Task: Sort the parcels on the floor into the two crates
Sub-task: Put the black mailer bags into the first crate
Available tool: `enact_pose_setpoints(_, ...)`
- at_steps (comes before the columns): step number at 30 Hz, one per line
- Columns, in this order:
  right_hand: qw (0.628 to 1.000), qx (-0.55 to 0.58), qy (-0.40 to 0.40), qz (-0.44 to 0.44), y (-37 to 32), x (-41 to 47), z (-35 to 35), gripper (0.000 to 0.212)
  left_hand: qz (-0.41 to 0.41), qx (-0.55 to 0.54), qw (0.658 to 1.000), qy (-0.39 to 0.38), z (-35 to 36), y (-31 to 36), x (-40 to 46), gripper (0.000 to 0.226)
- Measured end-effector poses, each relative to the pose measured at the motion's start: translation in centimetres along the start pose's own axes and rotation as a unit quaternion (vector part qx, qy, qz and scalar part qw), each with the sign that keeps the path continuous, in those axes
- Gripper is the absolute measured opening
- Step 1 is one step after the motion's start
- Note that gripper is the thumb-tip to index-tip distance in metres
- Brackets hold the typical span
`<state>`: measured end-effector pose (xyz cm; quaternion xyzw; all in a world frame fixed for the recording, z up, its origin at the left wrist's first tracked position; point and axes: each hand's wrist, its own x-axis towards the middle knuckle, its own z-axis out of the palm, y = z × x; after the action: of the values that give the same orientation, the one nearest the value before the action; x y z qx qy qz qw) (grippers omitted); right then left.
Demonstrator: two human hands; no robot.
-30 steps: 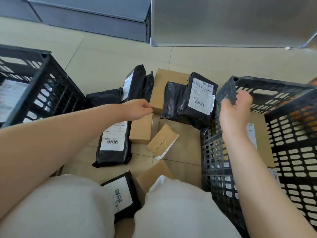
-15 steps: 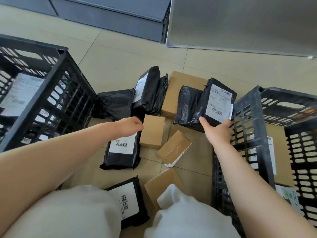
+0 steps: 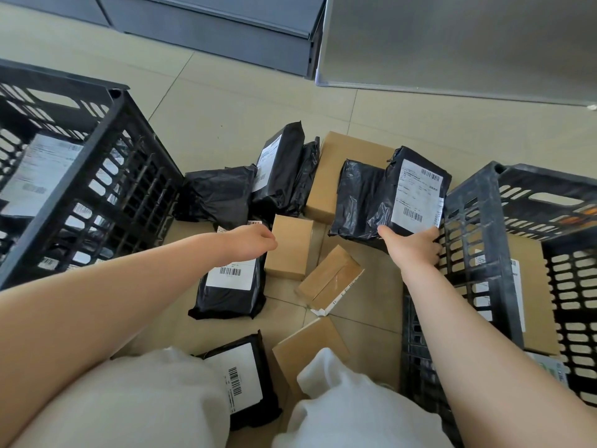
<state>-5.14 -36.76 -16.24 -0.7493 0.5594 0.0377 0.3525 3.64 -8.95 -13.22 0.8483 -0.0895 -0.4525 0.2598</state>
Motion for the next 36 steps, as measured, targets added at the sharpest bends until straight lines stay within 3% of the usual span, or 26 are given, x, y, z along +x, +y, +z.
enact_pose_setpoints(7, 0.998, 0.05, -0.002, -0.03, 0.0, -1.1, -0.1, 0.105, 0.01, -0.032, 0.999, 0.017, -0.1, 0.6, -0.3, 0.004)
enact_pose_setpoints(13, 0.992, 0.055, -0.006, -0.112, -1.2, -3.5, 0.2, 0.097, 0.029, -0.136, 0.99, 0.033, 0.0, 1.4, 0.3, 0.006)
enact_pose_setpoints(16, 0.986, 0.041, -0.015, -0.163, -2.0, -5.4, 0.6, 0.089, 0.006, -0.224, 0.974, 0.037, 0.0, 2.2, 0.4, 0.032)
enact_pose_setpoints(21, 0.965, 0.0, -0.058, -0.254, -3.4, -8.8, 1.7, 0.092, -0.027, -0.325, 0.945, -0.024, 0.1, 3.2, 0.1, 0.072)
enact_pose_setpoints(27, 0.942, -0.052, -0.103, -0.314, -4.0, -11.6, 3.5, 0.098, -0.03, -0.366, 0.93, 0.0, 0.1, 3.1, 0.2, 0.09)
enact_pose_setpoints(32, 0.932, -0.076, -0.132, -0.328, -3.7, -12.3, 4.5, 0.1, -0.028, -0.383, 0.923, 0.016, 0.2, 2.4, 0.0, 0.04)
enact_pose_setpoints(36, 0.926, -0.04, -0.197, -0.319, -3.4, -11.8, 4.1, 0.094, -0.028, -0.407, 0.912, 0.033, -1.0, 2.1, -0.2, 0.038)
